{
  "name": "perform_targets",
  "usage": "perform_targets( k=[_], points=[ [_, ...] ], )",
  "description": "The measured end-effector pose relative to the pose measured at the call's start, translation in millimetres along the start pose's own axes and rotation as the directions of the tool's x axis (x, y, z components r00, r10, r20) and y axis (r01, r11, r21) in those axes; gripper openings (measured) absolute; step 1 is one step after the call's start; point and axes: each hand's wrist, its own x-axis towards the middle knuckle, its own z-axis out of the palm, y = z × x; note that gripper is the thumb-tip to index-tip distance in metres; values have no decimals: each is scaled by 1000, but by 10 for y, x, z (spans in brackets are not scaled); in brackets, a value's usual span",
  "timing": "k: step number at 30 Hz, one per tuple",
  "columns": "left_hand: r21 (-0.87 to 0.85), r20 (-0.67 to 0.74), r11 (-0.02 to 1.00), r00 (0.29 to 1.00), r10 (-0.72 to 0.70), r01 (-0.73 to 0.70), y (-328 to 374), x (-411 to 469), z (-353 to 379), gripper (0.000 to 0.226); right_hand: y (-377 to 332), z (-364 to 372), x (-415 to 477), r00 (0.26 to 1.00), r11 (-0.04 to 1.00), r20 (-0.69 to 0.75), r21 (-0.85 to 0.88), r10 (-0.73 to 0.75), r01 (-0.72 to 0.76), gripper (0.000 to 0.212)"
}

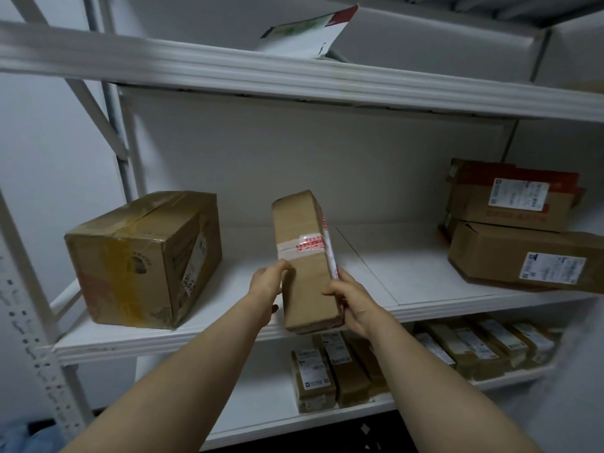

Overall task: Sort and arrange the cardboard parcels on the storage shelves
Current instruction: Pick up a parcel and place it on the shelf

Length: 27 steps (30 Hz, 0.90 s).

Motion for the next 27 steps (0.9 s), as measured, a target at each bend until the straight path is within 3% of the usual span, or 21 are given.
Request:
perform_targets(
  k=[4, 10, 14, 16, 21, 25, 27],
  points=[
    [-14, 80, 1000, 997, -18, 19, -48, 42, -9, 39, -5, 9, -12, 999, 998, 31, 53, -26, 25, 63],
    [46, 178, 999, 984, 4, -13, -83, 70, -38, 57, 57, -18, -8, 991, 990, 1, -21, 136, -136, 48],
    [138, 219, 990, 976, -10, -21, -119, 82, -60, 73, 26, -2, 9, 996, 998, -68, -34, 57, -60, 28],
    [165, 225, 986, 974, -12, -26, -146, 88, -52, 79, -31, -5, 41, 996, 1000, -93, -21, -8, 6, 39],
    [267, 188, 958, 981, 52, -102, -209, 134, -13, 89, -178, 17, 70, 982, 990, -128, -20, -140, 138, 94],
    [532, 61, 817, 973, 223, -221, -268, 132, 76, 96, -212, 113, 110, 923, 972, -309, -127, -228, 198, 143],
    [624, -2, 754, 965, 263, -205, -284, 100, 140, 102, -228, 127, 111, 904, 967, -366, -200, -221, 156, 153]
  ],
)
